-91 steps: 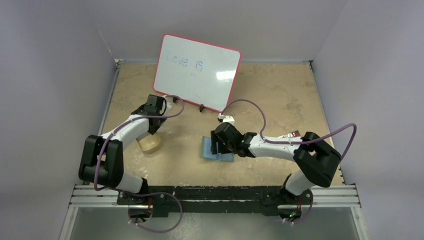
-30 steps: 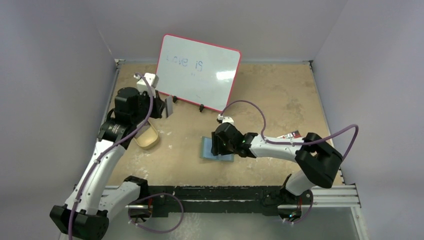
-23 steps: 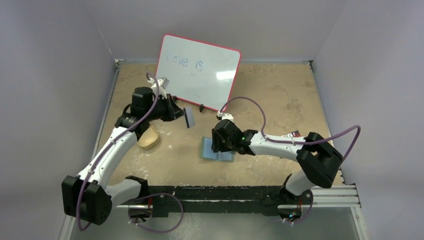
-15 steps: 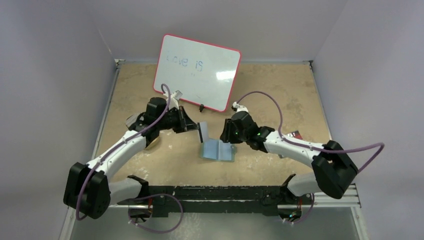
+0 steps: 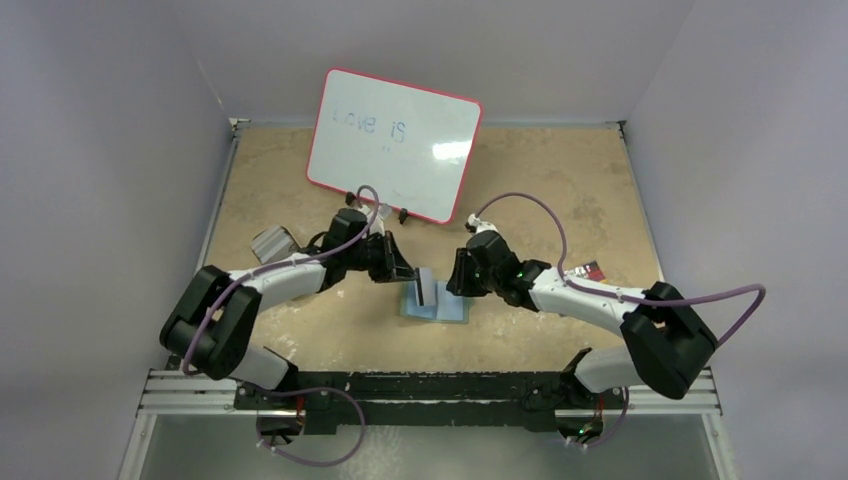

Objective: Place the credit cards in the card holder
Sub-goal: Insert the credit card into the card holder.

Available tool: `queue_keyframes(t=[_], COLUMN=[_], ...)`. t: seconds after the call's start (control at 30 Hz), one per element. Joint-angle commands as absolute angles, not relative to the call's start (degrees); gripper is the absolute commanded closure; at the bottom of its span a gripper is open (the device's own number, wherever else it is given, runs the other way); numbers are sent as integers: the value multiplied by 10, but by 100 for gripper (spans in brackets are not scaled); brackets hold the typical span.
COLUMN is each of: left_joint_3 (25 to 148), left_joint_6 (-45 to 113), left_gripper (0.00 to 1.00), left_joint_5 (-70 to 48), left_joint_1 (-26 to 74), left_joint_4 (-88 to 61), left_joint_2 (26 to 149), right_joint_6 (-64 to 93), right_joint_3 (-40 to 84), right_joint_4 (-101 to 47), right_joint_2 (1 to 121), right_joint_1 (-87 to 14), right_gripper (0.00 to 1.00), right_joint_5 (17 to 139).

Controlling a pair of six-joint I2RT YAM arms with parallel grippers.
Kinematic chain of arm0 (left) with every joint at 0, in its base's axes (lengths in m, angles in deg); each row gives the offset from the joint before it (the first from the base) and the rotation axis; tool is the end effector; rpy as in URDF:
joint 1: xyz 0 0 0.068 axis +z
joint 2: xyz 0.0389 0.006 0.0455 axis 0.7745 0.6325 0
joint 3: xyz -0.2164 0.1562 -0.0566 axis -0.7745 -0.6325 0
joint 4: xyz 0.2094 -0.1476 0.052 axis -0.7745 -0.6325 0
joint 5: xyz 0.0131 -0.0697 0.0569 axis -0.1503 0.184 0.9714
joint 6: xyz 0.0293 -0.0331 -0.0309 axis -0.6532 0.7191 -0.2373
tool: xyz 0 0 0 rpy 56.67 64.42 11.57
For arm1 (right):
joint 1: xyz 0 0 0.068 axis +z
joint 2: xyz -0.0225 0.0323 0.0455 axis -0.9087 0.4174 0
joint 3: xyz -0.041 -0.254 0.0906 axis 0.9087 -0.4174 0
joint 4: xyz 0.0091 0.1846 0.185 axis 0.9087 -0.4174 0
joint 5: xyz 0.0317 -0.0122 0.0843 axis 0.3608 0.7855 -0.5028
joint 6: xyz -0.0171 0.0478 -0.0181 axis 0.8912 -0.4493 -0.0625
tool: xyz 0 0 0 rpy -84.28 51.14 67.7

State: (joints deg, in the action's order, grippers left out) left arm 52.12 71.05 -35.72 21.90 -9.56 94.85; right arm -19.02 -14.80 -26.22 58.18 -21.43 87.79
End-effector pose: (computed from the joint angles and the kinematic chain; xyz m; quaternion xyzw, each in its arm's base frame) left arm 0.2387 -0.1536 0.1812 -0.0269 0.8724 -0.4589 0.1660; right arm 0.2011 0.1919 0.1926 -0.0231 0.9036 0.2745 0.3280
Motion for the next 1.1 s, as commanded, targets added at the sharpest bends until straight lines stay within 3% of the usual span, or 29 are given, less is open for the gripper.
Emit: queue_keyframes(t=[0.0,0.43,1.07], left_joint_3=[511,529,556], left_joint_6=[706,652,657], left_gripper=[100,100,100], left_joint_5=[-372,-393,-421], left_joint_1=[206,197,179], left_joint_4=[-44,-56,-32], left_joint_2=[993,1093,1099], right_joint_6=[-190,-192,-198], right_joint_3=[-151,-151,-165], right_joint_4=[-273,-309,-288], right_joint_2=[579,627,635], right_joint_1=[-217,-217,-217], right_gripper=[70,72,74], right_joint_5=[889,945,944])
